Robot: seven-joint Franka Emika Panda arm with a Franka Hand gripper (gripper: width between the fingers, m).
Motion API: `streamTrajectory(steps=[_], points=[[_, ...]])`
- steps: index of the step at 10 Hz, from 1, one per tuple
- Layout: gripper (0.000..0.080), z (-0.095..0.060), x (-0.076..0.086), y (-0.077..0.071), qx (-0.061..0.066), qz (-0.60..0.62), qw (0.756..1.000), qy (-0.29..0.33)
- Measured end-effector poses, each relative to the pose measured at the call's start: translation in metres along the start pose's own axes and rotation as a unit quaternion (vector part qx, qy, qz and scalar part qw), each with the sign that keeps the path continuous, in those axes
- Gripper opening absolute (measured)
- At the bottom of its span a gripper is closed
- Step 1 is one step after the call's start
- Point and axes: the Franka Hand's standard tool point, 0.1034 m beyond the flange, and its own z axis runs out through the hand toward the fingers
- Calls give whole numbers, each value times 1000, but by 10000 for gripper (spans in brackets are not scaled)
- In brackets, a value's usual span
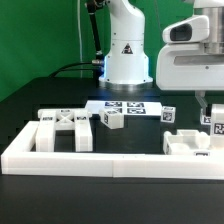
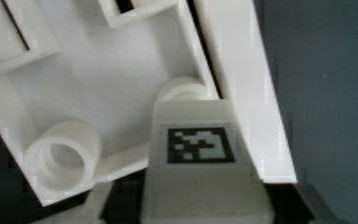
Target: Assemble chair
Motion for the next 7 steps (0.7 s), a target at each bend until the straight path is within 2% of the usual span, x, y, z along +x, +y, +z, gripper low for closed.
streamTrajectory(steps=[5, 7], points=[[291, 1, -1, -2, -3, 227, 974, 5], [291, 1, -1, -2, -2, 332, 943, 9]])
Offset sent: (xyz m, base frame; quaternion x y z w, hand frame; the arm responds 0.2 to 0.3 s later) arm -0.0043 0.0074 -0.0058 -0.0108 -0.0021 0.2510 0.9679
